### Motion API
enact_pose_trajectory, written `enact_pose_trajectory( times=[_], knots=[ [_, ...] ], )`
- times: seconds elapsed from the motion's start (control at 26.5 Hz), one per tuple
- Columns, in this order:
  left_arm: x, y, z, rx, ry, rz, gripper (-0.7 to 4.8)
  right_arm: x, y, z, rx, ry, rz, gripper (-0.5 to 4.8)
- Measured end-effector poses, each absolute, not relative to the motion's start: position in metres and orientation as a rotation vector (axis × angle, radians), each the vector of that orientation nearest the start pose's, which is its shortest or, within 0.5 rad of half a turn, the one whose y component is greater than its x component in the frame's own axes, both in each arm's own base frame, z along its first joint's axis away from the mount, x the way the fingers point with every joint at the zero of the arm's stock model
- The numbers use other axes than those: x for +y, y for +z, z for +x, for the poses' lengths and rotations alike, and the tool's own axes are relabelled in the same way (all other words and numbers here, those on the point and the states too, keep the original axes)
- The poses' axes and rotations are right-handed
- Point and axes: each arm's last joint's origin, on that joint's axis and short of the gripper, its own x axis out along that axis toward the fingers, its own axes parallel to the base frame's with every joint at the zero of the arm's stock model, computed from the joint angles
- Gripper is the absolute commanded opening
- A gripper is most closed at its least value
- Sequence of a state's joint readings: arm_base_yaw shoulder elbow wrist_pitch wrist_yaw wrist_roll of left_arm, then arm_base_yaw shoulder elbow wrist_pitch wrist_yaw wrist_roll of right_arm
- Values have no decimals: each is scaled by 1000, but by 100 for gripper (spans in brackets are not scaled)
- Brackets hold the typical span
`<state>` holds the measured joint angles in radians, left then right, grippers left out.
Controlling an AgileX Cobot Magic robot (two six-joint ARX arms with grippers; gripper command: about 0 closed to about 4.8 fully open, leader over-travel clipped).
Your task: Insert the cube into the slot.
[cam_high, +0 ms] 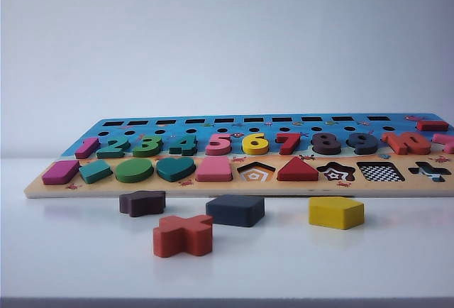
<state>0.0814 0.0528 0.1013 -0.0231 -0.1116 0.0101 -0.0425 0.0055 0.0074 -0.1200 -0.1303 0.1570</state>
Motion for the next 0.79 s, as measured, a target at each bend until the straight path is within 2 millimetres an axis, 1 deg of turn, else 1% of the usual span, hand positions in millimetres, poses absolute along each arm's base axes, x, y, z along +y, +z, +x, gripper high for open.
enact_pose_trajectory(
  times=[0.19,0.34,0.53,0.64,0.79],
  knots=[
    [5,207,101,44,124,12,10,0,154,97,124,78,167,-3],
    [-3,233,104,95,43,18,10,0,154,97,124,78,167,-3],
    [-17,257,106,215,-106,44,10,0,154,97,125,78,167,-3],
    [-24,272,106,259,-191,59,10,0,153,97,132,78,168,-3],
    [-33,286,105,319,-302,73,10,0,153,97,140,77,169,-3]
  ],
)
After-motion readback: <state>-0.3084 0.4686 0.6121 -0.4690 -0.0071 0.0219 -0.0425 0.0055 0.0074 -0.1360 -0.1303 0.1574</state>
